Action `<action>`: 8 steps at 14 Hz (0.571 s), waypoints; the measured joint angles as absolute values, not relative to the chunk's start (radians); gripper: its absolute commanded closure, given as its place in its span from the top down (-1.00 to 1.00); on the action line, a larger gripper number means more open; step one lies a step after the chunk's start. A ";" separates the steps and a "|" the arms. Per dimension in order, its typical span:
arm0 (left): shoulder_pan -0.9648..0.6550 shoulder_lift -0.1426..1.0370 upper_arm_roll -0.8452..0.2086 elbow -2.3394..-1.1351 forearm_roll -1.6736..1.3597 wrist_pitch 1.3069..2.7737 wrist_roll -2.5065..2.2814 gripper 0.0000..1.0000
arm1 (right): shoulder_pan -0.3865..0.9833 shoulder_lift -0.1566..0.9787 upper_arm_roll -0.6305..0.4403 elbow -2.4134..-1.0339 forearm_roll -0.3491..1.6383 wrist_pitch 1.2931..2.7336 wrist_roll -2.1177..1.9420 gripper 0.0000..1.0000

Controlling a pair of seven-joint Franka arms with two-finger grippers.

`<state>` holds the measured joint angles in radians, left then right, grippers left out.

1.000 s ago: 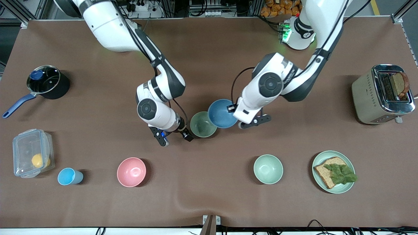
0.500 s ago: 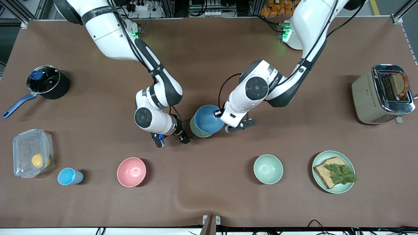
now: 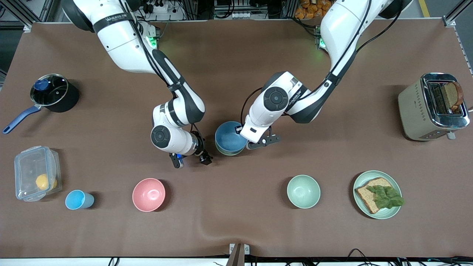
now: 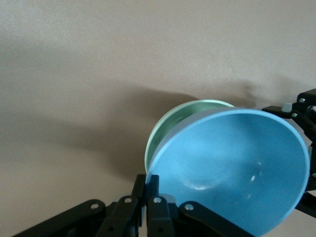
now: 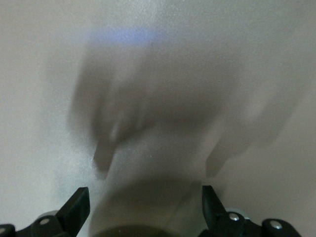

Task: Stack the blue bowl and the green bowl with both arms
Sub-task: 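Open the left gripper and release the blue bowl onto the green bowl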

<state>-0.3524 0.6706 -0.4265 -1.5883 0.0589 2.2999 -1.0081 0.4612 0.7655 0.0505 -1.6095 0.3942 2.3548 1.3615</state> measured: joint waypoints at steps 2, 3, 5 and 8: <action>-0.353 0.682 -0.426 -1.587 0.060 2.326 -1.008 -1.00 | 0.461 0.768 0.051 -1.609 0.394 2.362 1.363 1.00; -0.353 0.688 -0.426 -1.587 0.060 2.338 -1.008 -1.00 | 0.461 0.768 0.051 -1.609 0.394 2.363 1.363 1.00; -0.354 0.698 -0.426 -1.586 0.060 2.357 -1.008 -1.00 | 0.461 0.768 0.051 -1.609 0.395 2.364 1.363 1.00; -0.363 0.710 -0.425 -1.583 0.060 2.363 -1.008 -1.00 | 0.461 0.768 0.051 -1.609 0.395 2.364 1.368 1.00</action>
<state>-0.3626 0.7100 -0.4254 -1.5833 0.0605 2.3628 -1.0081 0.4613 0.7676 0.0508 -1.6092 0.3950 2.3640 1.3679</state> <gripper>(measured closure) 0.952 0.000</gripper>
